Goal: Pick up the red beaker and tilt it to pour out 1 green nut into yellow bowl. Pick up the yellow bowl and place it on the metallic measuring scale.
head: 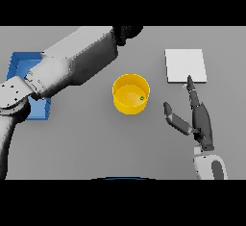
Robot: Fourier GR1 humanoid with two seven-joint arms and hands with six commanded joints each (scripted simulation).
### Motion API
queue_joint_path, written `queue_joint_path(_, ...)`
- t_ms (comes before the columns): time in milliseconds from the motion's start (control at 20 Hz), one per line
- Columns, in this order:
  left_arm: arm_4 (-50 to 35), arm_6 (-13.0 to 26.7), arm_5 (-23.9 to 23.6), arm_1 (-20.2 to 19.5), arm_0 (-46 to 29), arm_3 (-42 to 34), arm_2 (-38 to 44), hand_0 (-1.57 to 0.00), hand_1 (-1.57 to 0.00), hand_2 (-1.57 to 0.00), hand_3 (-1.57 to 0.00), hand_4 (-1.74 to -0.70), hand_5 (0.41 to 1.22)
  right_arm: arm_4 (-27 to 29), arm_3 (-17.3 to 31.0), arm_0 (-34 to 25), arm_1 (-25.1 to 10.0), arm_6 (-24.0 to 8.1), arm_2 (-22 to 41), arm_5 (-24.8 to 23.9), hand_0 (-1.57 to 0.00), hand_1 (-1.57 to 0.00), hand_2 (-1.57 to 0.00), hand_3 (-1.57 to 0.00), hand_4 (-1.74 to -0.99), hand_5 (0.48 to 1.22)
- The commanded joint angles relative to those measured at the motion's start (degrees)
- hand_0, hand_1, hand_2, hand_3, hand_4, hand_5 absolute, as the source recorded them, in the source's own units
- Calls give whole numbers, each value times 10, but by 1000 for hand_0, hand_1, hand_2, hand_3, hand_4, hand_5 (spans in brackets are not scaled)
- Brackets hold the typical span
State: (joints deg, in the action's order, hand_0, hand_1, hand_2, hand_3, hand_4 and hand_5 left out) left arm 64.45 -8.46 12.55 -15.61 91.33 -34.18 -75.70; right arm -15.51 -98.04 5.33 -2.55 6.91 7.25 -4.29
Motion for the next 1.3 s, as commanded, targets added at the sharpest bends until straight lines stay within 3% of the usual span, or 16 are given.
queue_joint_path(0, -8, 1, -14, -10, 15, 15, 10, -1571, -1571, -1571, -1179, -1731, 1221, -1, -3, 1, 1, 0, 3, 1, 1, 1, 1, 1, -1160, 660)
queue_joint_path(200, -109, 41, -28, -38, 64, 115, 112, -1571, -1571, -1571, -1410, -1729, 1221, 9, 9, -7, 4, 4, 1, 6, 1, 1, 1, 1, -1156, 658)
queue_joint_path(300, -197, 61, -32, -62, 66, 157, 193, -1571, -1571, -1571, -1468, -1734, 1221, -14, 15, -18, 5, -9, 5, -10, 1, 1, 1, 1, -1146, 641)
queue_joint_path(500, -349, 109, -65, -117, 50, 228, 318, -1571, -1571, -1571, -1394, -1738, 1221, -10, 19, -19, 8, 3, 7, -8, 1, 1, 1, 1, -1129, 625)
queue_joint_path(600, -419, 112, -88, -148, 26, 253, 366, -1571, -1571, -1571, -1458, -1739, 1221, 17, 19, -18, 11, 19, 3, 8, 1, 1, 1, 1, -1093, 623)
queue_joint_path(700, -479, 122, -118, -168, -10, 273, 401, -1571, -1571, -1571, -1499, -1740, 1221, 28, 22, -27, 5, 8, -2, 17, 1, 1, 1, 1, -1081, 631)
queue_joint_path(900, -567, 163, -173, -197, -87, 282, 438, -1571, -1571, -1571, -1541, -1740, 1221, 43, 18, -21, -2, 14, -2, 35, 1, 1, 1, 1, -1141, 657)
queue_joint_path(1000, -615, 215, -198, -201, -118, 279, 460, -1571, -1571, -1571, -1552, -1741, 1221, 42, 22, -17, -5, 18, -1, 38, 1, 1, 1, 1, -1157, 666)
queue_joint_path(1050, -639, 221, -210, -207, -136, 268, 472, -1571, -1571, -1571, -1556, -1741, 1221, 32, 24, -20, -1, 17, 5, 33, 1, 1, 1, 1, -1165, 672)
queue_joint_path(1100, -658, 217, -217, -214, -153, 254, 479, -1571, -1571, -1571, -1518, -1741, 1221, 25, 22, -17, -2, 26, 7, 30, 1, 1, 1, 1, -1168, 680)
queue_joint_path(1250, -712, 256, -240, -219, -224, 200, 488, -1571, -1571, -1571, -1428, -1741, 1221, 18, 25, -24, -11, 22, 5, 29, 1, 1, 1, 1, -1191, 702)
